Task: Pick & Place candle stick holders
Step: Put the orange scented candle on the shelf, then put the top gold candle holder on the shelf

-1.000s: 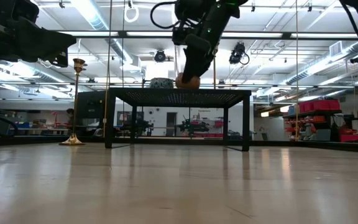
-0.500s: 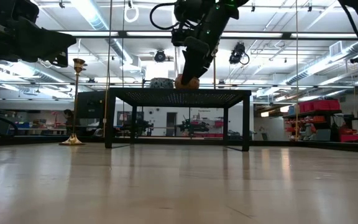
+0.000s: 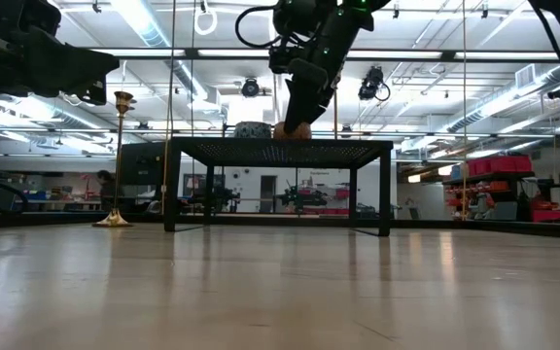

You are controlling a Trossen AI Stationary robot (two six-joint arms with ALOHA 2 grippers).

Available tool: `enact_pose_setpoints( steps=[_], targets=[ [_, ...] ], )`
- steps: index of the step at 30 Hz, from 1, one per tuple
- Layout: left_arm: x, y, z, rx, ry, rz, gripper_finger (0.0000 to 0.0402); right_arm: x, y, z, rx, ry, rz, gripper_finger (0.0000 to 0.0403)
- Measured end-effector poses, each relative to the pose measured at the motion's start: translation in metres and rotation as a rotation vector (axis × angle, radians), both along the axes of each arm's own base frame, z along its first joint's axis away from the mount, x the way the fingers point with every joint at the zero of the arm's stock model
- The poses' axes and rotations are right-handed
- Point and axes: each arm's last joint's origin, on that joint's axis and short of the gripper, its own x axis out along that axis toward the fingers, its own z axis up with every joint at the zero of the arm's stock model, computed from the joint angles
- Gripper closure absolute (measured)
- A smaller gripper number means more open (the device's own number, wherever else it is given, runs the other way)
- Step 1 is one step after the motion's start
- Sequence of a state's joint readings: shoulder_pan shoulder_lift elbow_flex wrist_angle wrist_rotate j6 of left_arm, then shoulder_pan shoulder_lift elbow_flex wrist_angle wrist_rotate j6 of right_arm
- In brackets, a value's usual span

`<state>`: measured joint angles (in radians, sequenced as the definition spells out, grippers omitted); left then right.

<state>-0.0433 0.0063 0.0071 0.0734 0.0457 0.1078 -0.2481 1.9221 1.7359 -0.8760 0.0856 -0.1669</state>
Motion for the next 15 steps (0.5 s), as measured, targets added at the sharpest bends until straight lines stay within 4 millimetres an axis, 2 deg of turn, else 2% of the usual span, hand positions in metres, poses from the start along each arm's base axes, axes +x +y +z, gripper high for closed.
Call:
enact_pose_setpoints(
  steps=[9, 15],
  targets=[
    [0.0, 0.0, 0.0, 0.0, 0.0, 0.0, 0.0376, -0.015, 0.004, 0.028, -0.022, -0.057, 0.004, 0.0044],
    [0.0, 0.0, 0.0, 0.0, 0.0, 0.0, 0.0376, -0.022, 0.008, 0.056, -0.05, -0.191, 0.004, 0.0062]
  ],
)
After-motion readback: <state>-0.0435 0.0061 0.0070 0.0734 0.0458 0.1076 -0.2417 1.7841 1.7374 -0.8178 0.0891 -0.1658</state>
